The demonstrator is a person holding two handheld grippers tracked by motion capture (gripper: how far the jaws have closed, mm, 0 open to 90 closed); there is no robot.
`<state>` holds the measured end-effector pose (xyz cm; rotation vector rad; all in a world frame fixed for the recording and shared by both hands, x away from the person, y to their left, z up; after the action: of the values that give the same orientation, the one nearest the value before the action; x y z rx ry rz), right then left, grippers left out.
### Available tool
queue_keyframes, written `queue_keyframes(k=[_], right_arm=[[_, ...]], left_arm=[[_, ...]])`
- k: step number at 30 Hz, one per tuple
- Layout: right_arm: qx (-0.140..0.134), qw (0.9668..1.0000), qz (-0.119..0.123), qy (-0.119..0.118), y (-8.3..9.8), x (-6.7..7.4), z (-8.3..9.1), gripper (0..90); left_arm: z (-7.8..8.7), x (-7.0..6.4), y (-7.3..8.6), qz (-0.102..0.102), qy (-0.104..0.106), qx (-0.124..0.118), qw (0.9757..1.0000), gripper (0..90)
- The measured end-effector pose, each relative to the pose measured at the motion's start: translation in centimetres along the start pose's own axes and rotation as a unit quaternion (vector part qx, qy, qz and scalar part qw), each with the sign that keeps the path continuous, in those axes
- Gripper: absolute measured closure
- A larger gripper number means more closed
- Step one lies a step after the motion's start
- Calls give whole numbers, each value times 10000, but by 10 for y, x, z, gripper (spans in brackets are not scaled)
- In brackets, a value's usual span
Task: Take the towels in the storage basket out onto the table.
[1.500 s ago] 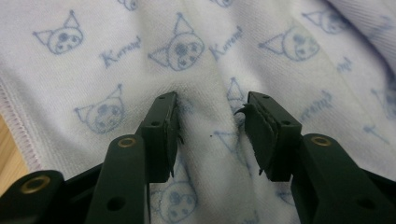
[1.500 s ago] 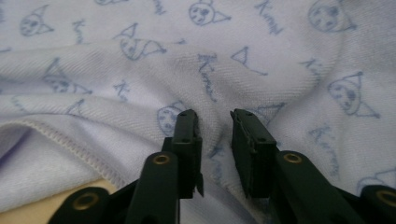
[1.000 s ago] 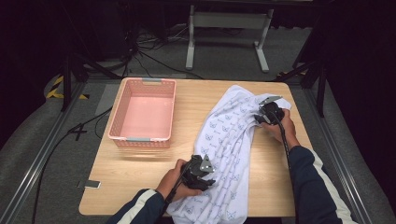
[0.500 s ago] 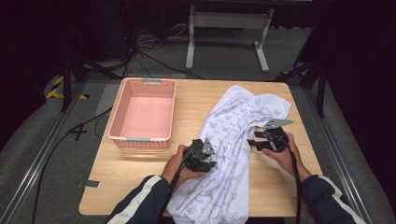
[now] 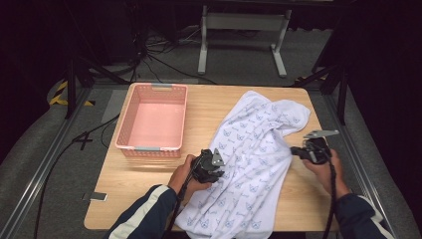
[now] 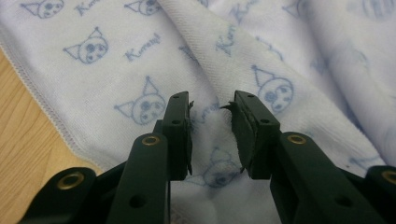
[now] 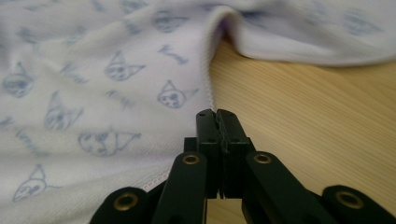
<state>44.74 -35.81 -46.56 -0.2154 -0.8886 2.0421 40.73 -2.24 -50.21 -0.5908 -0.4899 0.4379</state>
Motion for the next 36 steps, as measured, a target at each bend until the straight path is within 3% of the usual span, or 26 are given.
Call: queue_keyframes(k=[2, 4, 7, 8, 11, 14, 16, 17, 20, 21, 23, 24, 26, 27, 28, 29, 31, 33, 34, 36], right_arm=[[69, 9993, -228, 304, 10, -20, 15, 888], [95, 9980, -439, 453, 16, -39, 22, 888], [142, 9966, -501, 630, 16, -58, 19, 886], [272, 9962, -511, 653, 15, -60, 16, 881], [209, 9958, -396, 798, 10, -61, 14, 838], [88, 9938, -358, 1048, 10, -59, 22, 624], [-35, 9975, -164, 685, 11, -45, 27, 577], [-180, 9988, 88, 447, 12, -27, 32, 586], [-18, 9983, 574, -131, 20, 13, 30, 607], [-18, 9983, 574, -131, 20, 13, 30, 607], [348, 9917, 1015, -707, 35, 48, 20, 634], [525, 9876, 1216, -840, 42, 59, 15, 637], [673, 9806, 1387, -1213, 51, 72, 10, 639], [814, 9772, 1475, -1290, 55, 76, 8, 638], [1023, 9745, 1490, -1327, 61, 78, 6, 643], [1113, 9726, 1515, -1369, 66, 81, 5, 639], [1125, 9721, 1499, -1411, 68, 82, 7, 640], [1203, 9726, 1302, -1506, 74, 85, 13, 640], [1273, 9709, 1221, -1618, 77, 86, 17, 643], [1631, 9627, 1019, -1904, 86, 91, 26, 656]], left_arm=[[-3, -3, -4, 24, -9, -64, 10000, 688], [-7, -5, -10, 25, 18, -119, 9999, 689], [-14, -9, -19, 53, 84, -123, 9999, 695], [-16, -9, -22, 5, 75, -137, 9999, 715], [-15, -11, -23, -85, 38, -120, 9999, 728], [-7, -13, -14, 60, 306, -37, 9995, 723], [1, -15, -5, 61, 411, -6, 9991, 709], [4, -16, -2, 75, 422, 20, 9991, 709], [18, -24, 12, 159, 449, 14, 9989, 708], [18, -24, 12, 159, 449, 14, 9989, 708], [27, -31, 20, 116, 440, -16, 9990, 705], [30, -34, 22, 92, 424, -16, 9991, 686], [34, -35, 24, 181, 429, -5, 9989, 596], [33, -32, 23, 239, 371, -83, 9990, 550], [30, -27, 21, 312, 240, -163, 9991, 514], [29, -23, 20, 428, 236, -149, 9987, 494], [25, -19, 19, 483, 251, -181, 9984, 480], [18, -14, 15, 533, 159, -287, 9980, 460], [16, -12, 12, 549, 138, -295, 9980, 454], [11, -10, 8, 467, 75, -270, 9985, 443]])
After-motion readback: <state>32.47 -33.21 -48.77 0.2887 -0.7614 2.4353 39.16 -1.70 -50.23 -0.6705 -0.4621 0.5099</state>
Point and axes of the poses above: each handheld gripper's, and its own axes: z roughly backward along the jaws, y roughly out of its underside, x roughly to its left, the point moved 6 cm from there along -z, roughly forward along the jaws, and after that the axes turned 15 degrees about -y, right-handed, at the moved point
